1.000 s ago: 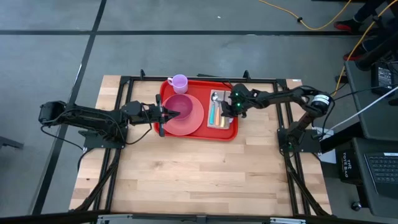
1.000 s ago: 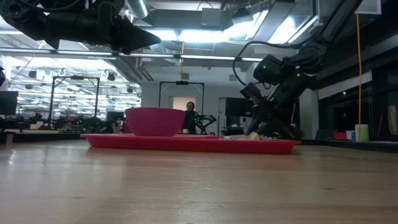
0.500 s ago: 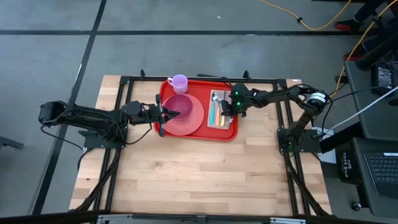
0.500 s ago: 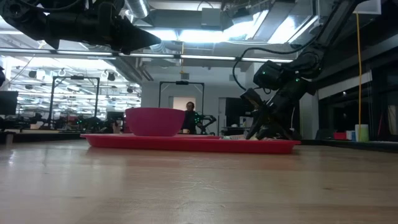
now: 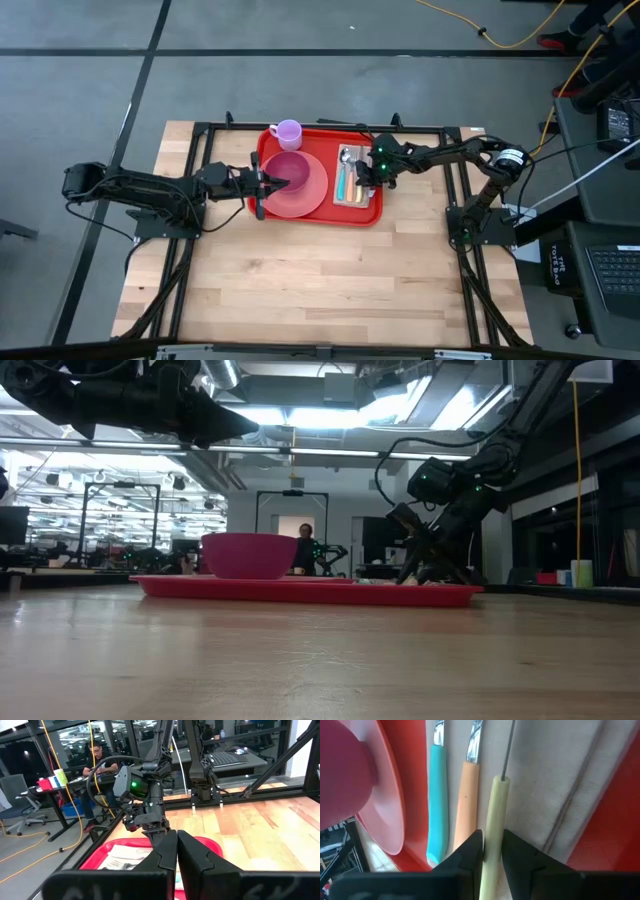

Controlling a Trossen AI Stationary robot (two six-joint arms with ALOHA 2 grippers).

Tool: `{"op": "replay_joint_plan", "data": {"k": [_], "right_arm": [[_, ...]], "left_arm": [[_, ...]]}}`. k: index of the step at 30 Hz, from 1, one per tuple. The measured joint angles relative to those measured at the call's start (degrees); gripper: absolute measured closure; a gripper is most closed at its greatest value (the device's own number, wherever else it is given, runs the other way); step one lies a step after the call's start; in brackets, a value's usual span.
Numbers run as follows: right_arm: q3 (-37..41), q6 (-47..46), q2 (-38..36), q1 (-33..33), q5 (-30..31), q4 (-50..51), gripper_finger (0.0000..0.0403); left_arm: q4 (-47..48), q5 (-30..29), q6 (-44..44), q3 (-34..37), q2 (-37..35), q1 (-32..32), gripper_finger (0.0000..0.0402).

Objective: Set up tray
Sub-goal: Put the yellow knife on the light brown napkin

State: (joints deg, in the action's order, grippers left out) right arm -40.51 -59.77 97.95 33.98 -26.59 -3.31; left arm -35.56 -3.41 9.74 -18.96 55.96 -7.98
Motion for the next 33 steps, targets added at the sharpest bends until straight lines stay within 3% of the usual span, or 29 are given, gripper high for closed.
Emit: {"op": "replay_joint_plan", "data": {"k": [20, 33], "right_arm": [[0.0, -3.26, -0.09, -0.02, -0.44, -0.35, 0.0339], [0.02, -6.2, -1.29, -1.64, 3.77, 0.02, 0.034]], "left_arm": [[1.14, 0.01, 0.0, 0.0, 0.0, -0.01, 0.0397], [2.27, 0.01, 0.0, 0.0, 0.02, -0.01, 0.0397]]}}
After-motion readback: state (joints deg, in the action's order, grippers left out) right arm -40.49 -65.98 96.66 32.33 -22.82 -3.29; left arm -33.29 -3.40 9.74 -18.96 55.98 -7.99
